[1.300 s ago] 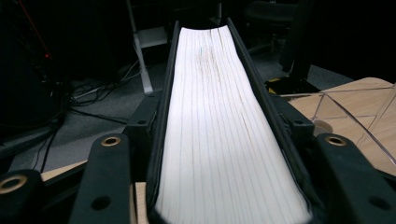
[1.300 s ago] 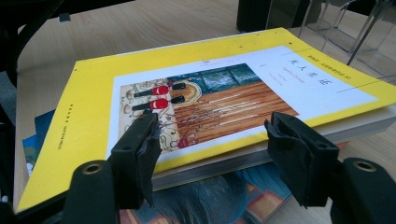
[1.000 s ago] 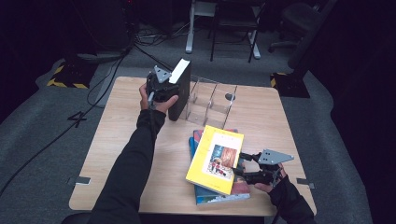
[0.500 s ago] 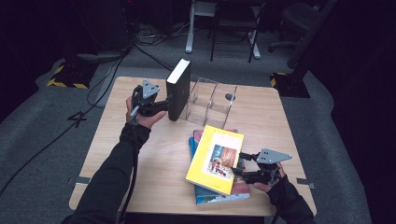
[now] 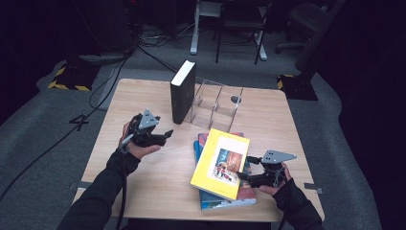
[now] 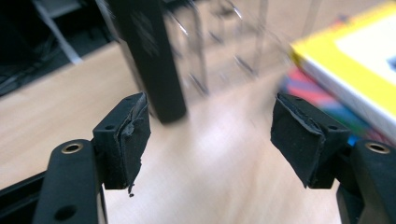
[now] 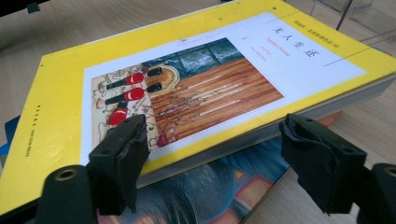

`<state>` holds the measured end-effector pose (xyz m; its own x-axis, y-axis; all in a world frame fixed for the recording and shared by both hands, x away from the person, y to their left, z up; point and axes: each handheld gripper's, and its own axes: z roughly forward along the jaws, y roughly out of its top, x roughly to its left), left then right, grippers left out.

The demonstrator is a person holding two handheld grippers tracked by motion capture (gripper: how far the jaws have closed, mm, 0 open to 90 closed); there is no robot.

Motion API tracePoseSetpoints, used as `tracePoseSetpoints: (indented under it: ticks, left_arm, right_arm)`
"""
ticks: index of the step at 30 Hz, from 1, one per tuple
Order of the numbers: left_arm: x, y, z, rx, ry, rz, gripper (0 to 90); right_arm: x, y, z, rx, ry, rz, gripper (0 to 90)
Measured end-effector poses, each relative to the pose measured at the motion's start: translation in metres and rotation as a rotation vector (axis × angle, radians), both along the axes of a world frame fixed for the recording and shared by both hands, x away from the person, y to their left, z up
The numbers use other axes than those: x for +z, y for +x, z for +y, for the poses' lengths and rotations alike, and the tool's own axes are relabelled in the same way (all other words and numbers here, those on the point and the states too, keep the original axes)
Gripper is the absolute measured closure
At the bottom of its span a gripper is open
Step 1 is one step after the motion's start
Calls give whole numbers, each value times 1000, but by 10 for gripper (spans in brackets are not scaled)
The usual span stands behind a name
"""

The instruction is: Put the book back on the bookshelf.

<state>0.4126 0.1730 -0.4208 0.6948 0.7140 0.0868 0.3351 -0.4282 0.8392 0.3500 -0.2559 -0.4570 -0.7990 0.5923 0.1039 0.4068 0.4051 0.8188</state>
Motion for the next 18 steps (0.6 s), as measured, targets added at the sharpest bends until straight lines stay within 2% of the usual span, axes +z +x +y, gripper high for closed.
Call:
tracePoseSetpoints:
  ticks: [1, 3, 4, 5, 6, 9, 10, 14, 18]
  left_arm:
    - [-7, -7, 0, -43, 7, 22, 278]
    - [-11, -12, -1, -62, 12, 37, 276]
    - [-21, -21, -3, -106, 21, 66, 276]
    - [-26, -25, -4, -130, 33, 79, 276]
    - [-26, -25, -4, -130, 33, 79, 276]
    - [-42, -40, -10, -195, 65, 140, 276]
    - [-51, -48, -15, -233, 93, 171, 275]
    - [-66, -63, -24, -295, 166, 217, 272]
    - [-73, -70, -27, -319, 180, 239, 268]
  right_arm:
    - [0, 1, 0, -6, -1, 8, 212]
    - [-1, 2, 0, -7, 0, 15, 204]
    - [-1, 5, 0, -9, 5, 44, 188]
    - [-2, 6, -1, -6, 6, 51, 185]
    - [-2, 6, -1, -6, 6, 51, 185]
    - [0, 10, 1, 6, -10, 72, 171]
    - [1, 13, 5, 10, -25, 89, 156]
    - [4, 18, 9, 14, -55, 110, 150]
    - [5, 21, 11, 25, -69, 115, 147]
